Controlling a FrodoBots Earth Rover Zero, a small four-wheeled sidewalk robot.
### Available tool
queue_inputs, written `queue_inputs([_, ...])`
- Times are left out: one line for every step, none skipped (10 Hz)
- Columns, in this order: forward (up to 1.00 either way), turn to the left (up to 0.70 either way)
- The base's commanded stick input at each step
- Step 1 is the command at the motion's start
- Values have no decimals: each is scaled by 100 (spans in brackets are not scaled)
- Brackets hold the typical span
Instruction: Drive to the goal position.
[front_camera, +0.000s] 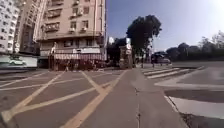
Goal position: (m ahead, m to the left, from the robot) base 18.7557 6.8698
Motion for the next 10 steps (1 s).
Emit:
queue_inputs([45, 0])
queue_inputs([45, 0])
queue_inputs([45, 0])
queue_inputs([45, 0])
queue_inputs([45, 0])
queue_inputs([45, 0])
queue_inputs([51, 0])
queue_inputs([67, 0])
queue_inputs([70, 0])
queue_inputs([70, 0])
